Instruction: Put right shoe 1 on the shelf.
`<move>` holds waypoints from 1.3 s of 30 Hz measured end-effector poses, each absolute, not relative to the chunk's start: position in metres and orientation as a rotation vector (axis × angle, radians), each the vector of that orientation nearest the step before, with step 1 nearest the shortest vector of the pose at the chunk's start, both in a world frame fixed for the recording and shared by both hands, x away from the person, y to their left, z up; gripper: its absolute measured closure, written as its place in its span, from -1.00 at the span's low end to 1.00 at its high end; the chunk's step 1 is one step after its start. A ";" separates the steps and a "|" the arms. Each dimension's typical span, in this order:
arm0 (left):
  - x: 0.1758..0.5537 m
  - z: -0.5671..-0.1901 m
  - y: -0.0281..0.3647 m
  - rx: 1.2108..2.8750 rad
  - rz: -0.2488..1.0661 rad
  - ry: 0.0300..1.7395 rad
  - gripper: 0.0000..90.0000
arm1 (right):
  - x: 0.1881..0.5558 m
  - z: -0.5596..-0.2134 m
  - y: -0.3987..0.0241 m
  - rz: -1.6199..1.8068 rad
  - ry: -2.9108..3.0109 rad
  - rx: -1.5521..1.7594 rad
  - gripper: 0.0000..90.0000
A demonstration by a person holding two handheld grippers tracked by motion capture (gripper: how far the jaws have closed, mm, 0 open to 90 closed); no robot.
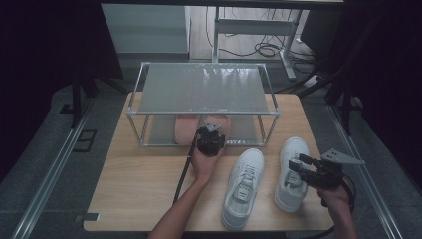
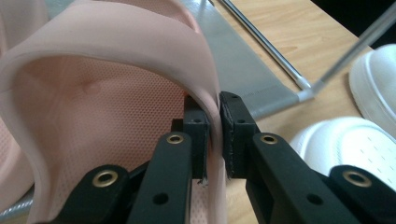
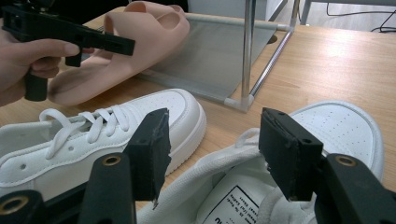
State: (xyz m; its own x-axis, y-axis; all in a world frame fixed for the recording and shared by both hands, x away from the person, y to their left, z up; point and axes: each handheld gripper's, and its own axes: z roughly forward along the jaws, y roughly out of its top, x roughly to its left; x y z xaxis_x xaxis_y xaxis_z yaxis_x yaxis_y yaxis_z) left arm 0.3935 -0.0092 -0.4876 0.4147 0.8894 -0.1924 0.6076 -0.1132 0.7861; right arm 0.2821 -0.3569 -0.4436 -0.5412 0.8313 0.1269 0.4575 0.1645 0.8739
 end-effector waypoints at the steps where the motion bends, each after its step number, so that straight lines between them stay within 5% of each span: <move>1: 0.395 -0.489 -0.010 1.812 0.430 1.293 0.84 | 0.282 -0.444 -0.357 1.335 2.066 1.224 -0.03; 19: 0.419 -0.510 -0.017 1.762 0.468 1.383 0.81 | 0.283 -0.447 -0.357 1.338 2.073 1.234 -0.03; 30: 0.405 -0.494 -0.009 1.780 0.421 1.340 0.32 | 0.282 -0.446 -0.358 1.336 2.073 1.231 -0.03; 39: 0.380 -0.483 0.022 1.795 0.360 1.271 0.34 | 0.282 -0.446 -0.356 1.333 2.077 1.228 -0.03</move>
State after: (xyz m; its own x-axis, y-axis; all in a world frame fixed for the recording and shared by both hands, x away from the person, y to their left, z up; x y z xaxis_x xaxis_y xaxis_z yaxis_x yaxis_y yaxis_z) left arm 0.3802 0.0223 -0.4829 0.4337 0.8680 -0.2419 0.6127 -0.0872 0.7855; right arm 0.2823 -0.3555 -0.4458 -0.5442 0.8285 0.1317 0.4649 0.1672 0.8694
